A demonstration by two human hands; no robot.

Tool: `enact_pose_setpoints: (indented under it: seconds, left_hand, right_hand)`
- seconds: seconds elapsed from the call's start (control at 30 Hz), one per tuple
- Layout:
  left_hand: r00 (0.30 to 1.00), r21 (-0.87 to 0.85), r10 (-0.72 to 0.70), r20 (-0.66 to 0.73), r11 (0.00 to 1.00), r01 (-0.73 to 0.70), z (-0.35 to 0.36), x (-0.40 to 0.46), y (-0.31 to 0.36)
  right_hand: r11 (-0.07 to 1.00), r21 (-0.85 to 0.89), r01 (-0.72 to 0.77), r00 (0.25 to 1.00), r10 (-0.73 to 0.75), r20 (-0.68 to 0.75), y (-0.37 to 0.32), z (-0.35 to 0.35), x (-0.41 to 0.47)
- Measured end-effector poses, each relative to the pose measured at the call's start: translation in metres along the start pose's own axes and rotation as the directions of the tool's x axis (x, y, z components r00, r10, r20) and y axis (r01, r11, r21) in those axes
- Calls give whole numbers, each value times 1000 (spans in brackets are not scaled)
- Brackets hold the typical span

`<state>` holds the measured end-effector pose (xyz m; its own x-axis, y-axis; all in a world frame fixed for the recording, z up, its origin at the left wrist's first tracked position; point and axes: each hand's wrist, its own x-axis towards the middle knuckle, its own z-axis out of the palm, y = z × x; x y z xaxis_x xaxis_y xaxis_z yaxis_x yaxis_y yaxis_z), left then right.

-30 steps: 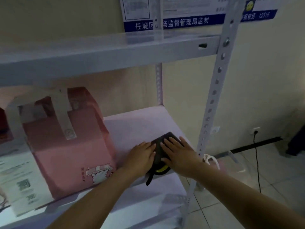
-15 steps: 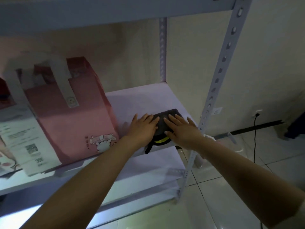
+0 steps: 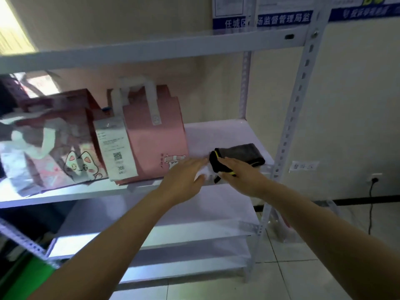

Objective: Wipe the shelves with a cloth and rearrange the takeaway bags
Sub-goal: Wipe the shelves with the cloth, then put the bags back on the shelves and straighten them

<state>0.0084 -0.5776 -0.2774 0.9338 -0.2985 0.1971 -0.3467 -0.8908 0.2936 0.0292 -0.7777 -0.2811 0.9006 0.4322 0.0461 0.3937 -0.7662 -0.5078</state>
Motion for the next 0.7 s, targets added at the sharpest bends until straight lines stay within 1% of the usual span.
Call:
enact_pose_setpoints:
  seconds: [0.1,0.23,0.33,0.47,0.57,0.7]
  left_hand:
    - [996,24,-34,-83,999,36,-29,-21,-19]
    - [966,39,-181,-186,981,191,-64,-41,-52]
    - [935,-25,-277,-221,960,278,-80,-47,-83]
    - [884,-139,-386,-265,922,361,-95,-46,-124]
    - [867,-178,-398,-300,916,359,-102,-41,-149]
    - [861,-206,-370,-348,927,315,-109,-37,-177]
  right_hand:
    - [997,62,37,999,-38,7,-31,-3,6]
    - [984,165,72,997,-72,-4,-68,-7,25]
    - [973,216,79,997,-72,-40,-85,-4,49]
    - [948,316,29,989,18,-146,-97,3,88]
    - [923,379,-66,978,136,-161,-101,5,112]
    - [842,526,-121,951,249,-180,-108,9,132]
